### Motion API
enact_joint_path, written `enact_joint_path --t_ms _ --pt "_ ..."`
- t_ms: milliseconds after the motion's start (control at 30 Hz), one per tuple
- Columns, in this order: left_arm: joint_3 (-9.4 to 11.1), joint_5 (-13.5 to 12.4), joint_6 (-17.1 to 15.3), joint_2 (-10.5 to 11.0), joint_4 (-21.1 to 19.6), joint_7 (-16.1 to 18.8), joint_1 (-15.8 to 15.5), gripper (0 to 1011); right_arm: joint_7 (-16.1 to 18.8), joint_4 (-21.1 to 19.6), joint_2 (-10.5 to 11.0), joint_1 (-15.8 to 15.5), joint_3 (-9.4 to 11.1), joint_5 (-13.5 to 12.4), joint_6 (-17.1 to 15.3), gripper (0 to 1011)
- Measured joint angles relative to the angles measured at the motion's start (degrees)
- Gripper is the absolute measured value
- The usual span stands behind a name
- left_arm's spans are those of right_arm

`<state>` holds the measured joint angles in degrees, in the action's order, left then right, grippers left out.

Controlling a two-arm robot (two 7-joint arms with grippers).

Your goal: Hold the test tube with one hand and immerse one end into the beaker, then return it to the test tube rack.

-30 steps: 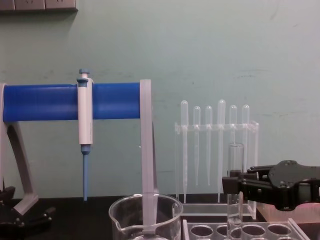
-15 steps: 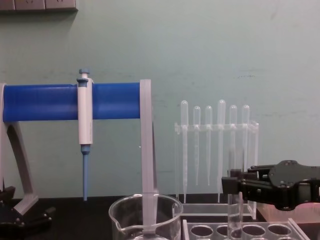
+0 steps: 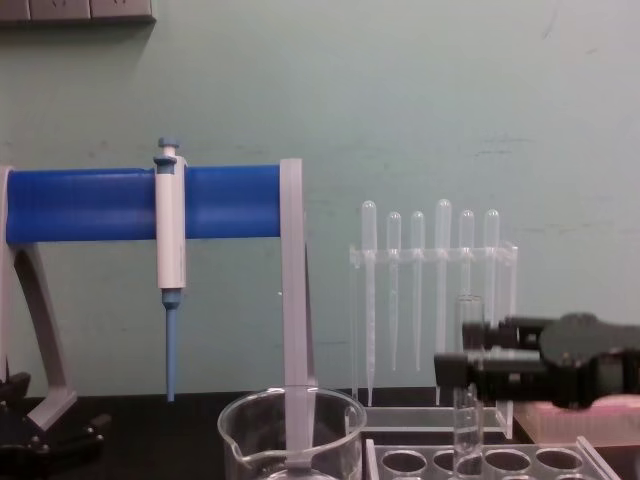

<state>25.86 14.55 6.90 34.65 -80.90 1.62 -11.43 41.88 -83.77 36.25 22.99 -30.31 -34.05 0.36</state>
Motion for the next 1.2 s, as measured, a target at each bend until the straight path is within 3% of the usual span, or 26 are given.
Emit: enact_joint_path --t_ms 167,267,300,467,567,700,800,900,1200 --pt "0.0 0.0 0.0 0.0 0.0 0.0 0.0 1000 -0.6 -1.6 0.0 -0.9 1.9 -1.5 1.0 909" --pt "0.0 0.0 0.0 0.0 0.0 0.0 0.0 1000 -1.7 -2.4 0.0 -1.5 3.2 -2.2 1.5 954" --pt "0.0 0.0 0.0 0.0 0.0 0.0 0.0 1000 -2.8 -2.9 -0.2 -2.0 4.2 -2.8 1.8 997" --pt "0.0 0.0 0.0 0.0 0.0 0.0 0.0 1000 -7.6 -3.4 -1.7 -3.5 7.2 -3.8 2.5 1003" --pt "0.0 0.0 0.0 0.0 0.0 0.0 0.0 1000 -12.4 -2.8 -3.2 -4.4 9.0 -3.3 2.6 1003" --pt "0.0 0.0 0.0 0.0 0.0 0.0 0.0 1000 -21.5 -0.3 -6.4 -5.5 11.4 -1.0 3.1 1003" --pt "0.0 0.0 0.0 0.0 0.0 0.0 0.0 1000 -25.2 1.4 -7.9 -5.9 12.2 0.8 4.3 1002" --pt "0.0 0.0 0.0 0.0 0.0 0.0 0.0 1000 -30.9 4.5 -10.3 -6.1 12.9 4.8 7.1 1002" --pt "0.0 0.0 0.0 0.0 0.0 0.0 0.0 1000 -38.8 9.6 -13.9 -6.0 13.7 10.9 9.8 1003"
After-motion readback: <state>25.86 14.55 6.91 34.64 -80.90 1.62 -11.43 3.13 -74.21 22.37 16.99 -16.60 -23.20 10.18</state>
